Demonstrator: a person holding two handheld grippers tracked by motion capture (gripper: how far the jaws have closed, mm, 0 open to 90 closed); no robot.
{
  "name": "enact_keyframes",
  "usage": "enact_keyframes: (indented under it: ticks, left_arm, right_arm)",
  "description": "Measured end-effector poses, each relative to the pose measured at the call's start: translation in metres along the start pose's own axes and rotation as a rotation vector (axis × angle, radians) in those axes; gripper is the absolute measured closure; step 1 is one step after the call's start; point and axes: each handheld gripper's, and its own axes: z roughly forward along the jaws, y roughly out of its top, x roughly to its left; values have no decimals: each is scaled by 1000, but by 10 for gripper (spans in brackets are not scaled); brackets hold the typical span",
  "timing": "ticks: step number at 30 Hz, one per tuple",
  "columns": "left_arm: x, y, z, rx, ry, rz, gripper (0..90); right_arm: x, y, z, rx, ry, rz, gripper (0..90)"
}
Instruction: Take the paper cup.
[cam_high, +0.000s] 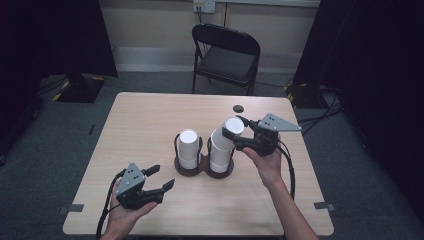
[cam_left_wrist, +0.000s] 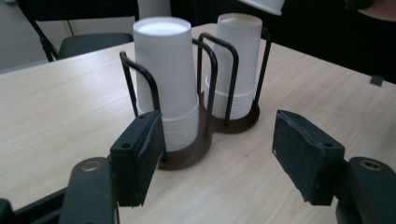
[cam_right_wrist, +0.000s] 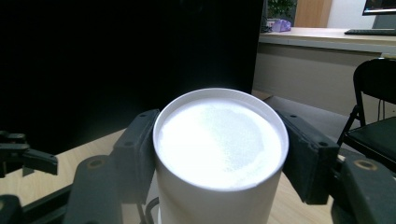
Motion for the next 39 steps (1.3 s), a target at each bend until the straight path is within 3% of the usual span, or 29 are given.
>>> enact_keyframes:
  ticks: [4,6,10,23,28,31,36,39]
  left_arm:
    - [-1,16,11,-22,-15,23,371]
    - [-2,27,20,-51,-42,-2,376]
    - [-8,35,28,-88,-44,22,386]
    - [-29,55,53,-151,-72,61,489]
    - [-35,52,51,-199,-76,59,511]
    - [-36,48,51,-194,-71,68,516]
    - [-36,39,50,-177,-71,73,519]
    - [-39,34,50,-169,-44,95,524]
  right_arm:
    - [1,5,-4,10,-6,8,345]
    - [3,7,-6,4,1,9,345]
    - [8,7,-12,1,11,13,345]
    - [15,4,-30,14,61,111,346]
    - [15,5,-37,-6,102,170,347]
    - [19,3,-34,2,137,209,347]
    - [23,2,-31,13,156,219,347]
    - [27,-1,-27,34,166,227,347]
